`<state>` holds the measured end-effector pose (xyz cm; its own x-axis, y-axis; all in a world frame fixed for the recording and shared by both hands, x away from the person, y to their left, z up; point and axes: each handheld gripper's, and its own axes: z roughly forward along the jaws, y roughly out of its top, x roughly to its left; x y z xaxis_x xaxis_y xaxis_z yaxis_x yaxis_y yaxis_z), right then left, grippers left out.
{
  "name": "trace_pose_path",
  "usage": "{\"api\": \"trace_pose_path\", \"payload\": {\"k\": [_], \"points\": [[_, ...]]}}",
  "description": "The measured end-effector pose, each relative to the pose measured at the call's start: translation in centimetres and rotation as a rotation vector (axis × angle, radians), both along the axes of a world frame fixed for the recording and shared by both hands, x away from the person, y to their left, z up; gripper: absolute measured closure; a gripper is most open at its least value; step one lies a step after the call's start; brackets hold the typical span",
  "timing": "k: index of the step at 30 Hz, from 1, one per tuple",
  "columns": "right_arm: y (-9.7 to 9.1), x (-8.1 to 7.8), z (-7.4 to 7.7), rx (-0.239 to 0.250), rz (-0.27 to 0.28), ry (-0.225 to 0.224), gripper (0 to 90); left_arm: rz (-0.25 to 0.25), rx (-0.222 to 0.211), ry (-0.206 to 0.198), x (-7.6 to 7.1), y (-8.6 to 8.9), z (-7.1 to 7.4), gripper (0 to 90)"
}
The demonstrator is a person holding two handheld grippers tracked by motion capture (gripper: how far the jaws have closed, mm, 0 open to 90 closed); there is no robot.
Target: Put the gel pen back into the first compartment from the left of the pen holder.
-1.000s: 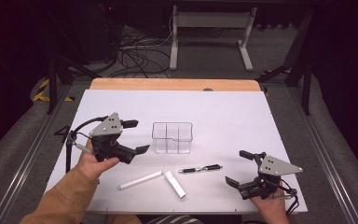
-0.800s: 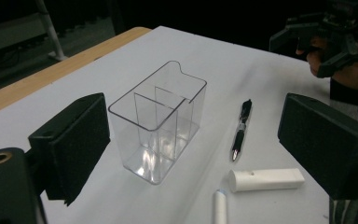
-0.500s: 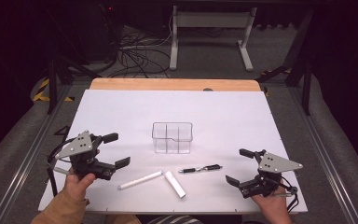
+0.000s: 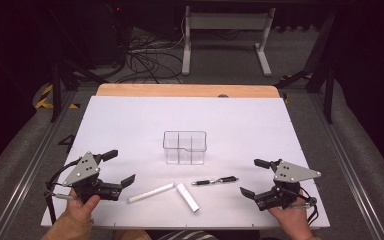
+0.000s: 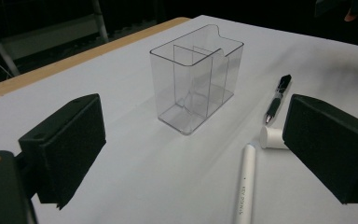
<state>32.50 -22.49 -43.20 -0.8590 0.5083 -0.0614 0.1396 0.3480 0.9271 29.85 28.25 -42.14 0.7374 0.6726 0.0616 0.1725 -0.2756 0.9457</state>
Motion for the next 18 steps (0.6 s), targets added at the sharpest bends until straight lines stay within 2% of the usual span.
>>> {"api": "trace_pose_path", "payload": {"k": [4,6,10,14,18], "points": [[0.2,0.0,0.3,-0.02,0.001,0.007,6.0,0.006,-0.025,0.008,0.0,0.1,-0.2,6.5],[0.3,0.0,0.4,-0.015,0.004,0.002,7.1,0.016,-0.024,-0.001,0.0,0.2,-0.3,6.5],[0.6,0.1,0.8,-0.032,0.013,-0.002,8.5,0.033,0.019,-0.041,-0.1,0.4,-0.4,6.5],[1.1,0.4,1.3,-0.083,0.028,-0.01,10.4,0.034,0.003,-0.032,-0.1,0.6,-0.5,6.5],[1.8,0.9,1.9,-0.113,0.053,0.002,13.4,0.037,-0.008,-0.027,0.0,0.8,-0.6,6.5]]}}
